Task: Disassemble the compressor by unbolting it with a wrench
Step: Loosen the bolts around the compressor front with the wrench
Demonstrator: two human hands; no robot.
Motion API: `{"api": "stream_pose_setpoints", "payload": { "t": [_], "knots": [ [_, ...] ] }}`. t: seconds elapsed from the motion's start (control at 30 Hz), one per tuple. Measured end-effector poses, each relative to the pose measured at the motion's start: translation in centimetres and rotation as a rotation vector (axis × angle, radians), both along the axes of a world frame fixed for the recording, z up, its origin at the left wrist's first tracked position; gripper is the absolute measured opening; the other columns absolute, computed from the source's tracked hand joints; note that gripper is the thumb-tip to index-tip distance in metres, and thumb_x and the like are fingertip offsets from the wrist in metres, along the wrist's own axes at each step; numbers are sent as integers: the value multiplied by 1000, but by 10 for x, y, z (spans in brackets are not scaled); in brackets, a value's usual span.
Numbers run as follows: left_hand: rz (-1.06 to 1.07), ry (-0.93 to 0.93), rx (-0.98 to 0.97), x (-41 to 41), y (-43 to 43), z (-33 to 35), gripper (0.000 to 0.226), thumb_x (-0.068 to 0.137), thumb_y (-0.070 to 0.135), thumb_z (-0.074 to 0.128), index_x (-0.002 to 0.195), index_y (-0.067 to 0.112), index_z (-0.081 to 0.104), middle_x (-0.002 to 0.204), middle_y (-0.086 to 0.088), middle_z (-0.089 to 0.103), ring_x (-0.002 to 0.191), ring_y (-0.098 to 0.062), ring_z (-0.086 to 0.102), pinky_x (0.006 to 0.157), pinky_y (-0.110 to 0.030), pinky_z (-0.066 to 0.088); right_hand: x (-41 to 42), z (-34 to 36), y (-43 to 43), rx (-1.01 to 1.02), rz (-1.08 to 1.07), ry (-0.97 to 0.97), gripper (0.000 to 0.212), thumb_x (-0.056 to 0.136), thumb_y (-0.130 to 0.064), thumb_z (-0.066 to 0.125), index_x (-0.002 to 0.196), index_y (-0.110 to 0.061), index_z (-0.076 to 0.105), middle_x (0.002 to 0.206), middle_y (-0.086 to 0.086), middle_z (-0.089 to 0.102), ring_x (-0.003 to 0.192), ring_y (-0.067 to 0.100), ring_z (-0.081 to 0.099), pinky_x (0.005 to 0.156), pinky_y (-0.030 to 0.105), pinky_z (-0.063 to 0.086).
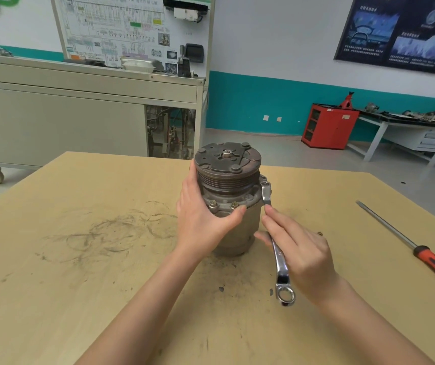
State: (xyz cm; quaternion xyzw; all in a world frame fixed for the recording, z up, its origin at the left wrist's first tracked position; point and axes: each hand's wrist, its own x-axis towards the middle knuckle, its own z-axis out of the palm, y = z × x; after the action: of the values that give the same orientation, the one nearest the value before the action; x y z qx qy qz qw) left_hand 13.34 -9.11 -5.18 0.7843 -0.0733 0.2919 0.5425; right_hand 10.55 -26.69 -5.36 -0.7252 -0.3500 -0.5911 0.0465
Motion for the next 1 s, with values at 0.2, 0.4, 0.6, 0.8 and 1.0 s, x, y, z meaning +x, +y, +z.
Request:
{"api": "stream_pose_setpoints", "payload": {
  "t": [0.2,0.4,0.6,0.8,1.0],
  "knots": [
    [9,11,-4,-4,-2,2,118,58,67,65,154,26,11,150,7,31,141,-10,28,115,-50,28,1,10,-8,-29,68,59,25,88,-17,63,86,5,74,94,16,73,74,20,72,66,25,57],
    [18,12,-14,-2,-1,2,118,57,66,64,154,26,11,152,6,29,140,-9,27,116,-49,28,3,-1,-15,1196,888,1010,13,95,-6,46,101,-10,57,102,8,70,89,25,69,83,31,55],
    [14,0,-12,0,-2,1,117,58,64,66,154,25,12,151,5,31,141,-11,28,115,-50,29,69,26,-25,1608,1140,1433,20,98,-1,36,85,-11,49,72,11,70,52,14,62,51,18,51],
    [9,-7,-6,0,-1,1,116,58,64,66,154,25,13,152,6,30,141,-10,28,115,-51,29,119,52,-21,1303,1085,1747,14,98,-5,34,100,-9,48,68,9,64,41,11,52,42,15,44],
    [6,15,-12,-1,-1,1,118,57,65,67,154,29,10,144,18,28,138,-4,27,116,-49,29,113,64,-20,1447,1233,1612,19,101,-13,36,98,-9,54,65,7,65,45,8,56,43,13,46]
  ]
}}
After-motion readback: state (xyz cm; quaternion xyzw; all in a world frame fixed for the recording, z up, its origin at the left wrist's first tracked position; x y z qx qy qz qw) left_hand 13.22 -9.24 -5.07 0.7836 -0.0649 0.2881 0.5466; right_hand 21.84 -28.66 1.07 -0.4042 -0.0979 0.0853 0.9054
